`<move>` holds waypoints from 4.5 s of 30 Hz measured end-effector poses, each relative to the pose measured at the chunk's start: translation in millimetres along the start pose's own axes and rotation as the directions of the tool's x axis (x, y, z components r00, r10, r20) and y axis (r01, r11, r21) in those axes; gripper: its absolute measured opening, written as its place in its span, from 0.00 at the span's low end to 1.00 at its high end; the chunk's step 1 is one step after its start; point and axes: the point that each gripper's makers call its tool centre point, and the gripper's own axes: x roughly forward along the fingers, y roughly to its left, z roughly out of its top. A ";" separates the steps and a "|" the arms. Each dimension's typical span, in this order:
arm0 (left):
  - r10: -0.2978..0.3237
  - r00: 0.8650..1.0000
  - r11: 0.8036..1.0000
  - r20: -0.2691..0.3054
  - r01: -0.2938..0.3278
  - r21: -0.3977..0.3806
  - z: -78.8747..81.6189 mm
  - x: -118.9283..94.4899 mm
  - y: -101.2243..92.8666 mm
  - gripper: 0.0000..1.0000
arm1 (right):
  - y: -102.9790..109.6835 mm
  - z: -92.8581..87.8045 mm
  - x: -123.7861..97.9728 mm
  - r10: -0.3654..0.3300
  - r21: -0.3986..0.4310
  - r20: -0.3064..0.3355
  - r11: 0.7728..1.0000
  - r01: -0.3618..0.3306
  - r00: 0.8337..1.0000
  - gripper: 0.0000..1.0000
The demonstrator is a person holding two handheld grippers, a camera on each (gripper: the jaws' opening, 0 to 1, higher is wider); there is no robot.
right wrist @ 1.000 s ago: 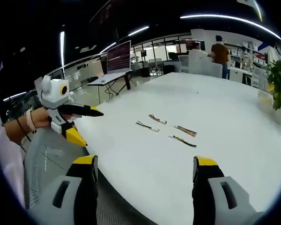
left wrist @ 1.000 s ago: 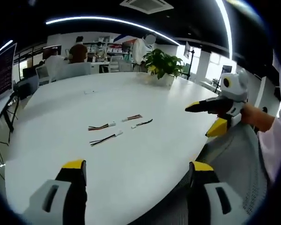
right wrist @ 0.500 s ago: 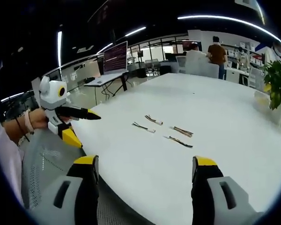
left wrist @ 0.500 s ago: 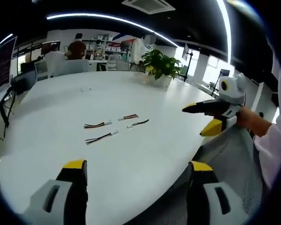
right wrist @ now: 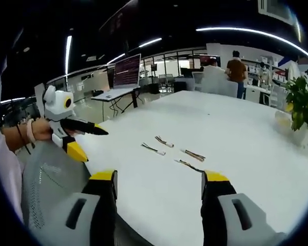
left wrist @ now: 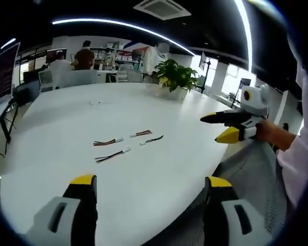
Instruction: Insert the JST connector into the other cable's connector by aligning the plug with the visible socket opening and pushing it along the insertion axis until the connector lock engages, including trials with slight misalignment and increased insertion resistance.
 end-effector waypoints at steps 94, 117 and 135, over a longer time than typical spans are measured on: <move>-0.155 0.986 0.953 0.058 0.134 0.272 116.6 44.0 65.5 0.68 | -67.2 86.2 50.8 0.253 -0.275 0.017 0.931 -0.239 0.967 0.38; -0.183 0.983 0.937 0.028 0.165 0.309 110.9 80.0 91.9 0.63 | -87.3 63.2 99.9 0.298 -0.265 -0.049 0.916 -0.300 0.953 0.37; -0.215 0.977 0.930 0.001 0.204 0.305 103.3 106.5 104.2 0.62 | -86.8 46.9 124.8 0.335 -0.252 -0.088 0.904 -0.346 0.938 0.37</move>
